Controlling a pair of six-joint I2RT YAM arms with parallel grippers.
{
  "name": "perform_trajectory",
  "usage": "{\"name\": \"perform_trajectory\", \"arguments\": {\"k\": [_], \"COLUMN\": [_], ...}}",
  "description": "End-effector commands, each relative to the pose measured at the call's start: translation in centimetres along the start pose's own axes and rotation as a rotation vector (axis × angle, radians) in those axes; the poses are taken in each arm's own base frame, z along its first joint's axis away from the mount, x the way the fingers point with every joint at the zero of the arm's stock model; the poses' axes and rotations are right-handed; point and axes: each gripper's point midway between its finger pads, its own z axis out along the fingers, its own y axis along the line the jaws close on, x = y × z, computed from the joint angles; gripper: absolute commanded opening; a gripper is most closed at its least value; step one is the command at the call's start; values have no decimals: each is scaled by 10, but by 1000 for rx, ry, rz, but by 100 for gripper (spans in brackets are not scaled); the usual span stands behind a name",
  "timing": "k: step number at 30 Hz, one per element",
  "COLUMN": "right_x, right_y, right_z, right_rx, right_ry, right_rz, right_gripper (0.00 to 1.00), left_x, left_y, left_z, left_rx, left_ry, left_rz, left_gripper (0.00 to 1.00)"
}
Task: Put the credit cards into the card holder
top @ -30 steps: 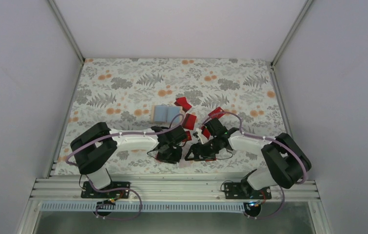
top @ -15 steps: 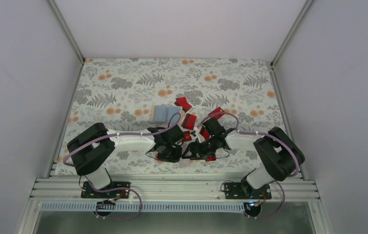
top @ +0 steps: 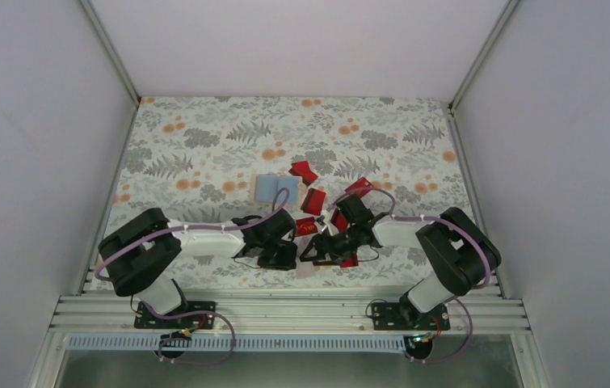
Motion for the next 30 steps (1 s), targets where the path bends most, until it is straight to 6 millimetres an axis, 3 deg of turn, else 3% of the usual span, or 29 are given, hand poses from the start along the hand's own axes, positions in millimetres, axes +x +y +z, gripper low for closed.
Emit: {"name": "perform_trajectory", "arguments": {"k": [1, 7, 13, 16, 20, 24, 27, 30], "right_x": [6, 2, -2, -13, -27, -21, -17, -25], "right_y": [24, 56, 71, 51, 7, -10, -19, -13], "right_z": [1, -10, -15, -17, -36, -37, -34, -35], "right_rx": [-108, -194, -218, -30, 311, 364, 375, 355], "right_ry": [45, 48, 61, 16, -68, -90, -89, -129], "right_rz": [-31, -95, -115, -115, -101, -70, -45, -52], "right_gripper": [70, 70, 70, 69, 70, 70, 69, 70], "left_x": [30, 28, 22, 16, 6, -3, -6, -18], "left_y": [51, 51, 51, 53, 52, 46, 50, 46], "left_z": [19, 16, 15, 9, -10, -26, -25, -29], "left_rx": [-126, -98, -89, -124, -214, -222, -237, -249], "left_ry": [77, 62, 55, 39, 5, -48, -64, -101], "left_rz": [-49, -41, -30, -20, -2, 4, 5, 23], "left_gripper": [2, 2, 2, 2, 2, 2, 2, 2]}}
